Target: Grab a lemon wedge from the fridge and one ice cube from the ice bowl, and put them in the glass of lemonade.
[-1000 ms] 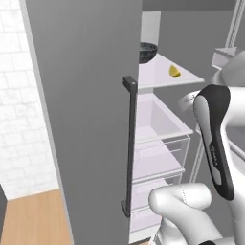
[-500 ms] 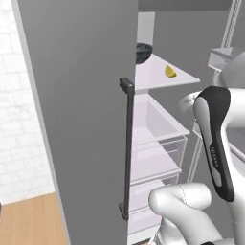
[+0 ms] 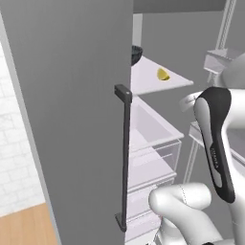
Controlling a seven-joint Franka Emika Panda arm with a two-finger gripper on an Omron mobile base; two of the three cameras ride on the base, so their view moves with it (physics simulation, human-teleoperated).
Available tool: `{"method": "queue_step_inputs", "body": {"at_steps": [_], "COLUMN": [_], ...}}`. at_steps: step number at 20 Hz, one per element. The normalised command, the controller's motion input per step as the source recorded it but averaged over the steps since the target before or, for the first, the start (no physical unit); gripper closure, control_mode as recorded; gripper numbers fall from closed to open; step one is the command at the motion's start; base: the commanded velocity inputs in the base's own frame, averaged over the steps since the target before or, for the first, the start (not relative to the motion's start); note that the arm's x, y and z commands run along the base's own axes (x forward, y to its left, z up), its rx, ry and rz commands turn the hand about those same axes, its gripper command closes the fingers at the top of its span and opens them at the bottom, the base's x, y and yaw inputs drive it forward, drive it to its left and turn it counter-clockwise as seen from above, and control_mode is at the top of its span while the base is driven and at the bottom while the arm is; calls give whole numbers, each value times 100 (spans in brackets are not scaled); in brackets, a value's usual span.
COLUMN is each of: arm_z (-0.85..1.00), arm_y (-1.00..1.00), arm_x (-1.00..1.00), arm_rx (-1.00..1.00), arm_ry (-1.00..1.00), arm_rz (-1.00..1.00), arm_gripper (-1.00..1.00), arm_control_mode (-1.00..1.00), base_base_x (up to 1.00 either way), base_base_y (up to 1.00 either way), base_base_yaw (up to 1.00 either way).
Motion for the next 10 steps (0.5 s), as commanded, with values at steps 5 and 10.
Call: {"method": "queue_step_inputs", "body": {"at_steps": [5, 10], "arm_z": [0, 31], "arm_y": [0, -1], "arm_x": [0, -1], "arm_rx": [0, -1], "arm_ry": [0, -3], "arm_rz": [0, -5], "arm_gripper": [-100, -100], "arm_control_mode": [100, -100], "base_base_x": [32, 0], "base_base_y": [-3, -1], "base_base_yaw": [-4, -2]}}
